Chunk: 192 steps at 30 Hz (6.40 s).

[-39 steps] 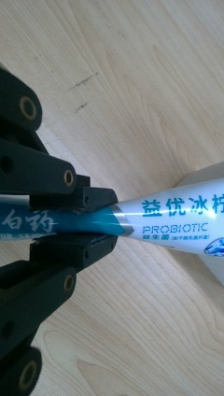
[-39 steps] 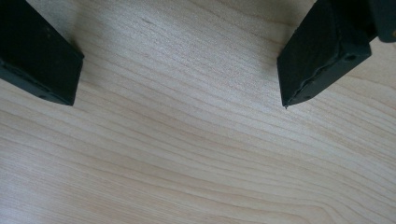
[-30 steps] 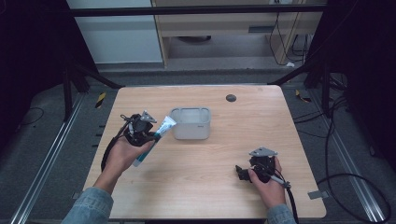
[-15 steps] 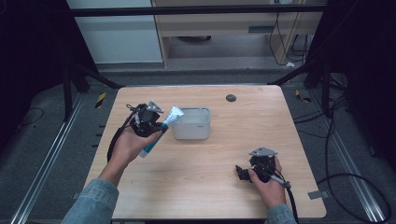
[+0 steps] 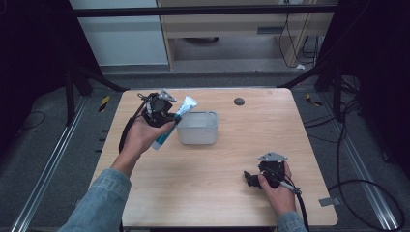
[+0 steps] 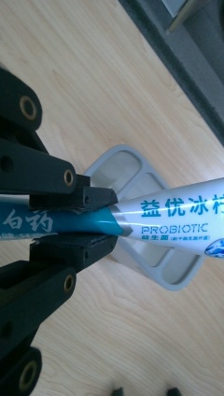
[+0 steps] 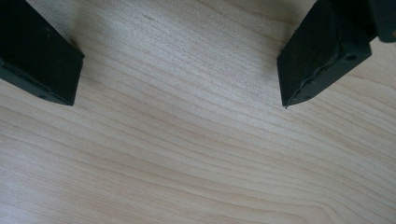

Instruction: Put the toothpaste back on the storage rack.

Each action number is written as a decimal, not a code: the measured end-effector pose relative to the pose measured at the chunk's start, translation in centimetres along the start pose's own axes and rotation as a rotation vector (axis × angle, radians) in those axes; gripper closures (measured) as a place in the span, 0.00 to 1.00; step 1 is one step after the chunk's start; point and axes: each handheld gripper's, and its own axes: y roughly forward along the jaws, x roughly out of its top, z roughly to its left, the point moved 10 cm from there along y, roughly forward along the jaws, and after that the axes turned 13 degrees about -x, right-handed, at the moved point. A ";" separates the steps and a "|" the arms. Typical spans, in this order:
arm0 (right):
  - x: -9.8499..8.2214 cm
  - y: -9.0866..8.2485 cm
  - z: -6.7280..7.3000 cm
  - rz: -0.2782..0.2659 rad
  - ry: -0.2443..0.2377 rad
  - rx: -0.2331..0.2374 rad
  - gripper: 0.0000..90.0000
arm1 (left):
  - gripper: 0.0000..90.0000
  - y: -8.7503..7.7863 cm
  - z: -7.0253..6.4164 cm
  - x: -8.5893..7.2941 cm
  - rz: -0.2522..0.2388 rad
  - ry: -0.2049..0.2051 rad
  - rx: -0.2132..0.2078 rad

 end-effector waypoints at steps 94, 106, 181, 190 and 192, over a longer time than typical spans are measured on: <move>-0.6 -0.6 0.0 -0.019 -0.059 0.036 0.00 | 0.87 2.0 -0.4 7.5 -0.533 -0.035 0.119; -0.6 -0.6 0.0 -0.020 -0.062 0.040 0.00 | 0.87 3.3 0.5 7.5 -0.529 -0.032 0.132; -0.7 -0.6 0.0 -0.019 -0.062 0.047 0.00 | 0.86 8.4 1.0 1.6 -0.340 -0.063 0.090; -0.7 -0.6 0.0 -0.019 -0.062 0.048 0.00 | 0.86 9.1 1.1 1.0 -0.290 -0.077 0.087; -0.7 -0.6 0.0 -0.019 -0.062 0.047 0.00 | 0.86 9.2 1.1 0.9 -0.286 -0.083 0.084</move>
